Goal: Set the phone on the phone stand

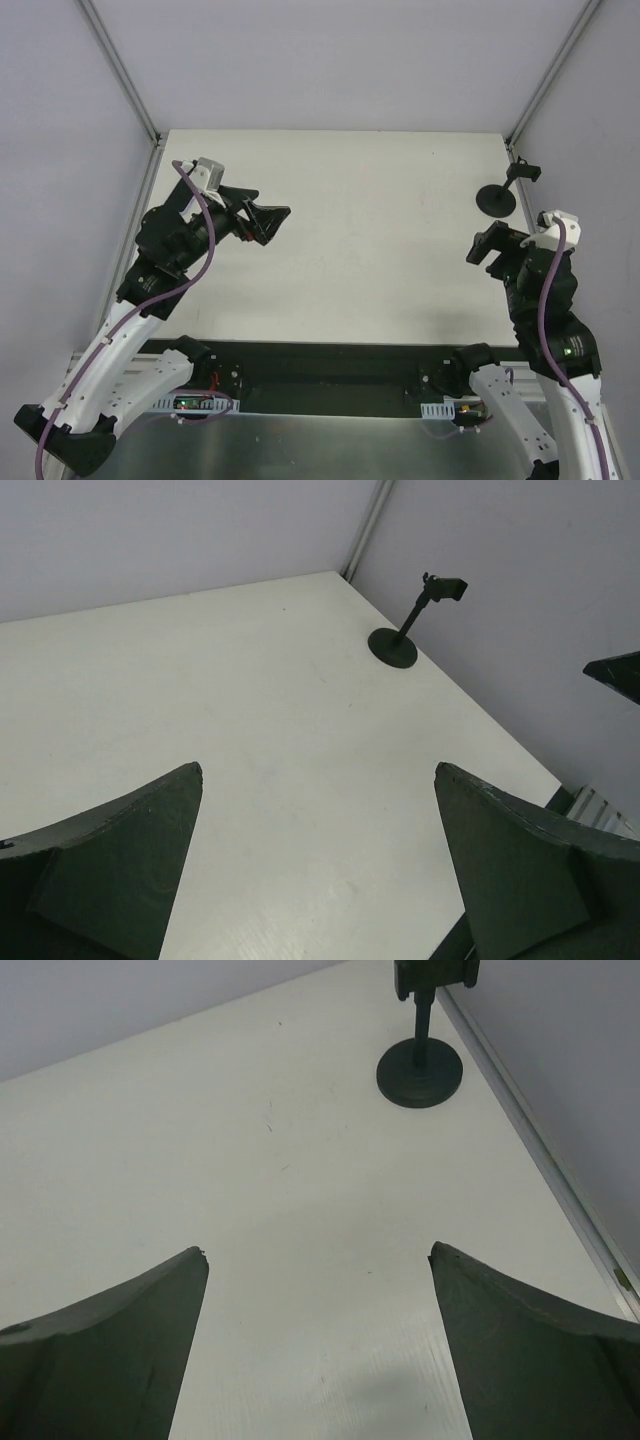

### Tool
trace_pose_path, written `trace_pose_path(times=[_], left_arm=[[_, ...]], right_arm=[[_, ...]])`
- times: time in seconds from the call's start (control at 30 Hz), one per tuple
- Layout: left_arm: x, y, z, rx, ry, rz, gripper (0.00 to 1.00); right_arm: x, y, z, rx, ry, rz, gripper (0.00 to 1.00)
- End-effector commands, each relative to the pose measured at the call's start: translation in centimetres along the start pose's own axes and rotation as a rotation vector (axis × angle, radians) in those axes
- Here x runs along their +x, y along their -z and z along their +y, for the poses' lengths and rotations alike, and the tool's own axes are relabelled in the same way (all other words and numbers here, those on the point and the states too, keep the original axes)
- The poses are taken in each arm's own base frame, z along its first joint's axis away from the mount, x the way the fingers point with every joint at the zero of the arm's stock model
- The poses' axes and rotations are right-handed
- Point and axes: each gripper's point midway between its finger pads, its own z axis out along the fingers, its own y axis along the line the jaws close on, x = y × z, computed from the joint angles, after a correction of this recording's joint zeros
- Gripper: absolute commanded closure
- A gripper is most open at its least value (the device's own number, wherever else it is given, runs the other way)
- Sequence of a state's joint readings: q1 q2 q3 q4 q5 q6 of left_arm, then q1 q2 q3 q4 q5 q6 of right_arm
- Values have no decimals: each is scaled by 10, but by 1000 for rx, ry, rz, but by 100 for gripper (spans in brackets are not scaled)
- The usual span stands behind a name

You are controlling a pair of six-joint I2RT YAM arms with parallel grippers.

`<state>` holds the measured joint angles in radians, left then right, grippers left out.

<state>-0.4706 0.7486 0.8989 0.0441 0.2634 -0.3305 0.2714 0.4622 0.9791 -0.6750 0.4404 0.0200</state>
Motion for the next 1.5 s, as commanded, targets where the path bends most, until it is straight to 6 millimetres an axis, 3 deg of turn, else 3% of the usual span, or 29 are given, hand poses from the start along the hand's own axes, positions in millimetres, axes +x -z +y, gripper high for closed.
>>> trace_pose_path(times=[0.0,0.4,0.47,0.5,0.53,0.6,0.63,0.67,0.73,0.8,0.83,0.97,1.03,1.07,1.13,1.17,1.23,1.27,1.47], left_arm=[[-11,3,-10,37,-32,-17,1],[5,-12,-20,95,51,69,1],[15,-21,-23,113,106,125,1],[7,-24,-29,133,122,132,1],[20,-32,-28,128,177,201,1],[13,-36,-45,205,214,246,1],[20,-42,-46,216,250,294,1],[20,-44,-49,234,260,308,1],[21,-46,-54,269,251,334,1],[25,-47,-49,252,223,337,1],[27,-45,-46,247,182,332,1],[42,-43,-26,180,91,325,1],[57,-42,-18,145,56,340,1],[66,-40,-17,138,59,364,1],[73,-40,-18,132,20,374,1],[80,-38,-28,158,2,391,1],[86,-38,-33,172,-24,408,1],[89,-38,-35,170,-31,410,1],[96,-36,-39,146,-57,411,1]], right_arm=[[8,-11,0,41,-6,51,4],[39,-50,15,94,22,241,4],[32,-55,21,86,28,240,4],[26,-57,23,83,25,229,4],[25,-64,25,94,22,232,4],[8,-71,26,98,-26,218,4],[9,-80,28,104,-36,246,4],[-6,-84,26,104,-78,229,4],[-12,-97,24,134,-137,237,4],[-31,-108,15,170,-219,205,4],[-30,-119,16,175,-253,218,4],[-56,-151,-11,153,-445,170,4],[-53,-167,-25,150,-535,178,4],[-61,-175,-36,153,-603,147,4],[-60,-196,-51,168,-660,142,4],[-62,-204,-56,151,-727,138,4],[-51,-225,-68,157,-805,165,4],[-59,-234,-73,133,-857,129,4],[-51,-281,-90,161,-988,96,2]])
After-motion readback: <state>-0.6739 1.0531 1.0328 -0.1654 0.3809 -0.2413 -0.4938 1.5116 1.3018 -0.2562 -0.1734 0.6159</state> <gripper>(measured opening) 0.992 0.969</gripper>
